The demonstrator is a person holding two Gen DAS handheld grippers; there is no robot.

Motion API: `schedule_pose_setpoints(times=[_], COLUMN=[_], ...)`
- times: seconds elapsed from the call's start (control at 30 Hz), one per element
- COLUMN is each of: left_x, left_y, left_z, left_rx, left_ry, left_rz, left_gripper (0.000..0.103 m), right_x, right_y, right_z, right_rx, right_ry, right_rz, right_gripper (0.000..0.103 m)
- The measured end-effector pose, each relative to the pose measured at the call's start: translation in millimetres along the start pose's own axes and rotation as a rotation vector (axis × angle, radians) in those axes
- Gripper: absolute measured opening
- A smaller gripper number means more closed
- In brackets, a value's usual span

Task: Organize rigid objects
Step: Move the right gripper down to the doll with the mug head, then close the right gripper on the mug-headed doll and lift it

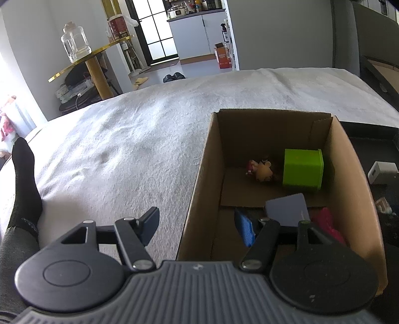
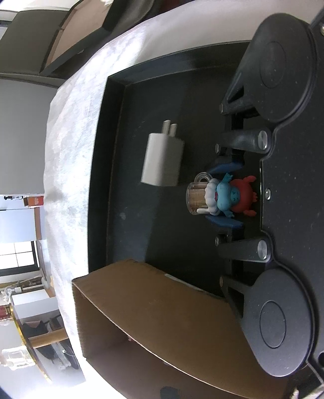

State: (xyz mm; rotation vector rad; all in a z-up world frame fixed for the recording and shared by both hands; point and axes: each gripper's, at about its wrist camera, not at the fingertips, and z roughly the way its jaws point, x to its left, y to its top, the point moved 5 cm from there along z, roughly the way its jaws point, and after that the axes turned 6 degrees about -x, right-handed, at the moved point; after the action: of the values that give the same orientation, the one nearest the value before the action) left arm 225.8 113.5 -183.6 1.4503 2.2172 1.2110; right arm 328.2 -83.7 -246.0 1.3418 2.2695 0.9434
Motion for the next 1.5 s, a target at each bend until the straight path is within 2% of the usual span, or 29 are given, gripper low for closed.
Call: schedule_pose_setpoints(times=[0.5,0.6,0.7,0.83,1.2,1.23,1.33,1.5], left_x=[-2.6,-1.8,-0.6,-0.5,-3.3,-3.4,-4.4,-5.8], left_y=[-6.6,-7.0,-7.4,-8.5,-10.5,-10.7,-11.7,-14.7], left_z=[-0.9,-0.4,1.1,1.9,4.2,3.8,3.7,3.8], left_rx=[0.01,0.012,0.017,0.019,0.024,0.023,0.025,0.032], left_ry=[-0.016,-0.015,-0.014,-0.017,-0.024,-0.023,-0.025,-0.032], left_rz=[-0.001,-0.001,-0.004,-0.005,-0.001,0.001,0.006,0.014], left_gripper=[0.065,0.065,0.065,0.065,0.065,0.065,0.065,0.065], right_x=[-10.2,-13.9,-13.6,-11.4,-10.9,-11.0,-10.3,-9.9], right_y=[-31.4,-36.1,-38.8,-38.5,-45.3,-44.7,-41.1,-33.8], right_z=[-30.0,-32.7,-32.6,-30.1,-33.3,-33.4,-34.3,-40.8], right_rx=[0.056,0.05,0.039,0.034,0.027,0.026,0.035,0.029], right_ry=[-0.037,-0.036,-0.044,-0.05,-0.067,-0.069,-0.065,-0.057], right_rz=[0.046,0.072,0.067,0.069,0.057,0.057,0.058,0.068], right_gripper=[0.036,0.043,0.057,0.062,0.062,0.059,0.04,0.038])
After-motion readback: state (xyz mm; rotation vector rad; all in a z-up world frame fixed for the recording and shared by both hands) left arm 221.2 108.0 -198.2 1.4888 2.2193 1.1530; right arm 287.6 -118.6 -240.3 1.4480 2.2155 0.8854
